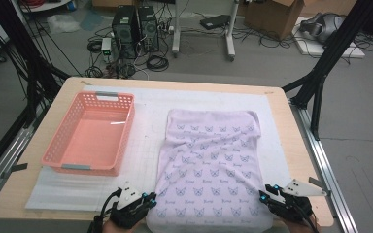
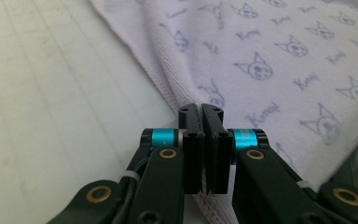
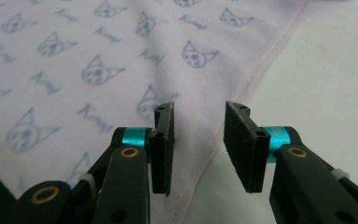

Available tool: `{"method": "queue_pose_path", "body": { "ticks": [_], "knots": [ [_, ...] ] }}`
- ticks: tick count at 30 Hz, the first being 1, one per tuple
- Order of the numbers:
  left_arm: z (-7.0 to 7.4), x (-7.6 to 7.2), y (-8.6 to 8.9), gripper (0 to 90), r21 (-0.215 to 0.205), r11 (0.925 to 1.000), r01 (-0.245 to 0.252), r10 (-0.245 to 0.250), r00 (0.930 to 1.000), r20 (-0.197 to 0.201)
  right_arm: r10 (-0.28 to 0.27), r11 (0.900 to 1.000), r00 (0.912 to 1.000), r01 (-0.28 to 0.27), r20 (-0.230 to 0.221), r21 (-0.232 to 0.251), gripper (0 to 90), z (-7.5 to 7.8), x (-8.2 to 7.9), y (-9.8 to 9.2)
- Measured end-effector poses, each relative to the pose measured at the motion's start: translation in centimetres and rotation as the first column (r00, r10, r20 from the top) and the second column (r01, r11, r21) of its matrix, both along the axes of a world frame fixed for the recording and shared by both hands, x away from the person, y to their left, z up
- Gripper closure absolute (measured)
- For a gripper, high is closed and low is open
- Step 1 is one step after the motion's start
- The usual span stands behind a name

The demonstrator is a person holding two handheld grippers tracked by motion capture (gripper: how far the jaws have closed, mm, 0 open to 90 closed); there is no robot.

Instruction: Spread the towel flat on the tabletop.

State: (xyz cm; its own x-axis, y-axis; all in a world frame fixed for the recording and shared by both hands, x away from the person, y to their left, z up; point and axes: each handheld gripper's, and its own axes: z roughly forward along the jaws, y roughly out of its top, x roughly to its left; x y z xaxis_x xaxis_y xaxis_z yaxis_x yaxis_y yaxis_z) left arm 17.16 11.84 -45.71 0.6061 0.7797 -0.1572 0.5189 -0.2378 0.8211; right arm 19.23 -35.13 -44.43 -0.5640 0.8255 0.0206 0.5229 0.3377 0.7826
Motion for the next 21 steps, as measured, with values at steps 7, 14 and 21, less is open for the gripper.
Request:
{"method": "queue_pose_path", "body": {
  "ticks": [7,14,21],
  "knots": [
    [0.1,-0.3,0.4,70.4,-0.047,0.9989,-0.002,0.002,0.9999,0.013,0.042,0.998,0.999,-0.043,-0.017,-0.037,87.3,-0.5,0.3,1.4],
    [0.4,0.8,0.3,56.8,-0.101,0.9947,-0.017,0.019,0.9995,0.027,0.04,0.995,0.9964,-0.047,-0.075,-0.087,88.6,0.3,-2.6,-1.5],
    [-0.5,1.3,-2.1,67.4,-0.025,0.9985,0.048,-0.048,0.9984,0.03,-0.014,1.0,0.9994,0.014,-0.032,0.001,66.3,0.1,-2.5,-2.3]
  ]
}}
